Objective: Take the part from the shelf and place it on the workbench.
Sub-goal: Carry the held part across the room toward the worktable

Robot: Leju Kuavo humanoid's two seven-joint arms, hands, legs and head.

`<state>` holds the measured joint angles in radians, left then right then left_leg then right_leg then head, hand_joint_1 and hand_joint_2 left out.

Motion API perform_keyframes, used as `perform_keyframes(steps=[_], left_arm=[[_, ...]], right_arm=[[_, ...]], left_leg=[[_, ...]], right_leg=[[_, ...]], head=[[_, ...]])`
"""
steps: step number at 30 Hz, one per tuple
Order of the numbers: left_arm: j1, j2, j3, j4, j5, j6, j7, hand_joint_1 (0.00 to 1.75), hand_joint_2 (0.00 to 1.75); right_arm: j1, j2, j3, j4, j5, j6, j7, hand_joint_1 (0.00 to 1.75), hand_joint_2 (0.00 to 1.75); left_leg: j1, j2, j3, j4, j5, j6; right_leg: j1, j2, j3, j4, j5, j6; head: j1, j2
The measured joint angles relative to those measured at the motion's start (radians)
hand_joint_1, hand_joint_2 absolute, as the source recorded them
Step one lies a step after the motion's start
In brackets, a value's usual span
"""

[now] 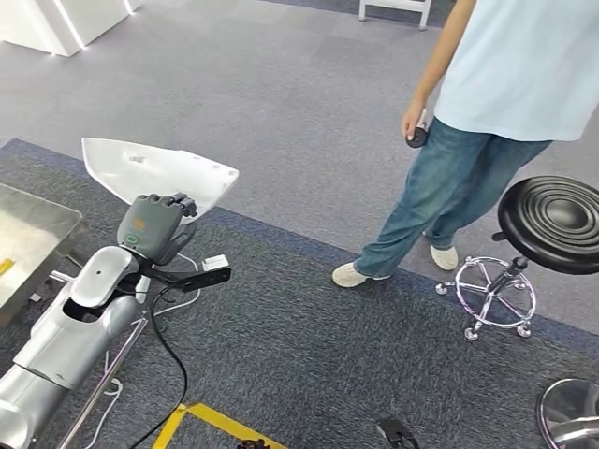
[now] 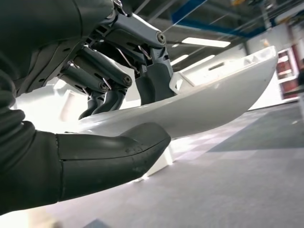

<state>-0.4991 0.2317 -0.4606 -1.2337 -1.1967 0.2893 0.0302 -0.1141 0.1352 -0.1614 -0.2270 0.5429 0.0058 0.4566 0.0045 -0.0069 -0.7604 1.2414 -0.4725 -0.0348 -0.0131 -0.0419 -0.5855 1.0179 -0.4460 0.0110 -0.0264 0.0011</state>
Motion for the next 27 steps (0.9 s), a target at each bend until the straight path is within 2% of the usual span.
perform_keyframes(steps=[1, 2, 4, 5, 7, 8, 9, 11, 12, 13, 14, 15, 16, 17, 18, 19, 20, 22, 23, 24, 26, 27], left_arm=[[0.000, 0.000, 0.001, 0.000, 0.001, -0.001, 0.000, 1.75, 1.75], [-0.001, 0.000, 0.002, -0.001, 0.002, -0.002, 0.000, 1.75, 1.75], [-0.003, 0.000, 0.004, -0.003, 0.002, -0.003, 0.001, 1.75, 1.75], [-0.002, 0.000, 0.004, -0.003, 0.003, -0.004, 0.002, 1.75, 1.75], [0.002, 0.003, 0.007, -0.004, 0.003, -0.004, 0.003, 1.75, 1.75], [0.003, 0.004, 0.008, -0.005, 0.003, -0.003, 0.003, 1.75, 1.75], [0.003, 0.004, 0.009, -0.006, 0.003, -0.003, 0.004, 1.75, 1.75], [0.004, 0.003, 0.010, -0.008, 0.003, -0.002, 0.004, 1.75, 1.75], [0.005, 0.003, 0.010, -0.008, 0.003, -0.002, 0.004, 1.75, 1.75], [0.007, 0.002, 0.010, -0.008, 0.003, -0.003, 0.004, 1.75, 1.75], [0.009, 0.001, 0.010, -0.008, 0.003, -0.003, 0.004, 1.75, 1.75], [0.011, 0.001, 0.010, -0.008, 0.003, -0.003, 0.004, 1.75, 1.75], [0.012, 0.001, 0.010, -0.008, 0.003, -0.003, 0.004, 1.75, 1.75], [0.012, 0.001, 0.010, -0.008, 0.003, -0.003, 0.004, 1.75, 1.75], [0.011, 0.001, 0.010, -0.008, 0.003, -0.002, 0.004, 1.75, 1.75], [0.011, 0.000, 0.010, -0.008, 0.003, -0.002, 0.004, 1.75, 1.75], [0.012, 0.000, 0.010, -0.008, 0.003, -0.001, 0.004, 1.75, 1.75], [0.017, 0.002, 0.010, -0.008, 0.002, 0.001, 0.003, 1.75, 1.75], [0.018, 0.004, 0.010, -0.008, 0.001, 0.003, 0.001, 1.75, 1.75], [0.018, 0.005, 0.010, -0.008, 0.001, 0.004, 0.000, 1.75, 1.75], [0.016, 0.004, 0.009, -0.008, -0.002, 0.005, -0.003, 1.75, 1.75], [0.015, 0.002, 0.007, -0.008, -0.003, 0.005, -0.004, 1.75, 1.75]], right_arm=[[0.000, 0.000, 0.000, 0.000, 0.001, 0.000, 0.000, 0.00, 0.00], [-0.001, 0.001, 0.000, 0.000, 0.001, 0.000, 0.000, 0.00, 0.00], [-0.002, 0.001, 0.000, 0.000, 0.002, 0.000, 0.000, 0.00, 0.00], [-0.002, 0.001, 0.000, 0.000, 0.002, 0.000, 0.000, 0.00, 0.00], [-0.004, 0.001, 0.000, 0.000, 0.002, -0.001, 0.001, 0.00, 0.00], [-0.005, 0.002, 0.000, 0.000, 0.002, -0.001, 0.002, 0.00, 0.00], [-0.006, 0.002, 0.000, 0.000, 0.002, -0.002, 0.004, 0.00, 0.00], [-0.005, 0.002, 0.000, 0.000, 0.003, -0.002, 0.003, 0.00, 0.00], [-0.003, 0.002, 0.000, 0.000, 0.003, -0.003, 0.001, 0.00, 0.00], [-0.001, 0.002, 0.000, 0.000, 0.003, -0.002, 0.000, 0.00, 0.00], [0.001, 0.002, 0.000, 0.000, 0.003, -0.002, 0.001, 0.00, 0.00], [0.001, 0.002, 0.000, 0.000, 0.003, -0.002, 0.002, 0.00, 0.00], [0.001, 0.002, 0.000, 0.000, 0.003, -0.002, 0.003, 0.00, 0.00], [0.000, 0.002, 0.000, 0.000, 0.003, -0.003, 0.004, 0.00, 0.00], [0.000, 0.002, 0.000, 0.000, 0.003, -0.003, 0.003, 0.00, 0.00], [0.000, 0.002, 0.000, 0.000, 0.003, -0.003, 0.001, 0.00, 0.00], [0.000, 0.002, 0.000, 0.000, 0.003, -0.004, -0.002, 0.00, 0.00], [-0.001, 0.004, 0.000, 0.000, 0.003, -0.006, -0.002, 0.00, 0.00], [-0.003, 0.006, 0.000, 0.000, 0.004, -0.006, 0.002, 0.00, 0.00], [-0.004, 0.008, 0.000, 0.000, 0.004, -0.006, 0.005, 0.00, 0.00], [-0.004, 0.012, 0.000, 0.000, 0.004, -0.006, 0.007, 0.00, 0.00], [-0.003, 0.012, 0.000, 0.000, 0.004, -0.006, 0.006, 0.00, 0.00]], left_leg=[[0.000, 0.013, 0.037, -0.067, 0.037, 0.001], [-0.003, 0.037, 0.077, -0.140, 0.064, 0.001], [-0.009, 0.068, 0.129, -0.237, 0.089, 0.011], [-0.012, 0.069, 0.134, -0.249, 0.085, 0.017], [-0.011, 0.043, 0.134, -0.253, 0.085, 0.031], [-0.009, 0.031, 0.136, -0.254, 0.085, 0.037], [-0.005, 0.020, 0.138, -0.255, 0.086, 0.043], [-0.001, -0.003, 0.139, -0.256, 0.086, 0.052], [-0.001, -0.016, 0.139, -0.256, 0.085, 0.054], [-0.002, -0.031, 0.139, -0.255, 0.085, 0.055], [-0.002, -0.046, 0.140, -0.255, 0.085, 0.056], [-0.002, -0.062, 0.141, -0.255, 0.084, 0.055], [-0.002, -0.078, 0.142, -0.255, 0.084, 0.054], [-0.001, -0.092, 0.143, -0.254, 0.083, 0.053], [-0.002, -0.104, 0.141, -0.253, 0.083, 0.049], [0.000, -0.116, 0.138, -0.252, 0.084, 0.044], [0.002, -0.128, 0.134, -0.252, 0.086, 0.037], [0.006, -0.146, 0.129, -0.255, 0.089, 0.023], [0.005, -0.131, 0.125, -0.250, 0.084, 0.017], [0.002, -0.102, 0.115, -0.230, 0.069, 0.013], [-0.002, -0.032, 0.068, -0.128, 0.012, 0.006], [-0.001, -0.016, 0.034, -0.059, -0.019, 0.003]], right_leg=[[0.000, -0.013, 0.004, 0.000, -0.003, 0.002], [0.002, -0.026, 0.008, 0.001, -0.007, 0.006], [0.009, -0.047, 0.015, 0.001, -0.016, 0.016], [0.013, -0.058, 0.019, 0.000, -0.019, 0.020], [0.012, -0.074, 0.026, -0.002, -0.026, 0.030], [0.010, -0.063, 0.024, 0.008, -0.036, 0.036], [0.008, -0.040, 0.011, 0.038, -0.055, 0.041], [0.006, 0.017, -0.050, 0.164, -0.113, 0.046], [0.006, 0.032, -0.090, 0.238, -0.140, 0.047], [0.006, 0.037, -0.122, 0.289, -0.151, 0.046], [0.007, 0.040, -0.137, 0.302, -0.141, 0.045], [0.007, 0.043, -0.132, 0.271, -0.111, 0.041], [0.007, 0.052, -0.108, 0.207, -0.067, 0.038], [0.006, 0.075, -0.079, 0.131, -0.028, 0.033], [0.002, 0.100, -0.049, 0.066, -0.002, 0.030], [0.000, 0.120, -0.030, 0.025, 0.010, 0.027], [-0.001, 0.131, -0.020, 0.008, 0.009, 0.025], [0.000, 0.114, -0.014, 0.003, 0.009, 0.017], [0.000, 0.102, -0.011, -0.001, 0.011, 0.011], [-0.001, 0.089, -0.008, -0.006, 0.013, 0.005], [-0.001, 0.063, -0.004, -0.012, 0.013, -0.003], [0.000, 0.049, -0.003, -0.012, 0.012, -0.004]], head=[[0.000, 0.000], [0.000, 0.000], [0.000, 0.000], [0.001, 0.000], [0.003, 0.000], [0.004, 0.000], [0.007, 0.000], [0.014, 0.000], [0.016, 0.000], [0.016, 0.000], [0.017, 0.000], [0.017, 0.000], [0.017, 0.000], [0.017, 0.000], [0.016, 0.000], [0.016, 0.000], [0.016, 0.000], [0.016, 0.000], [0.014, 0.000], [0.009, 0.000], [0.001, 0.000], [-0.001, 0.000]])
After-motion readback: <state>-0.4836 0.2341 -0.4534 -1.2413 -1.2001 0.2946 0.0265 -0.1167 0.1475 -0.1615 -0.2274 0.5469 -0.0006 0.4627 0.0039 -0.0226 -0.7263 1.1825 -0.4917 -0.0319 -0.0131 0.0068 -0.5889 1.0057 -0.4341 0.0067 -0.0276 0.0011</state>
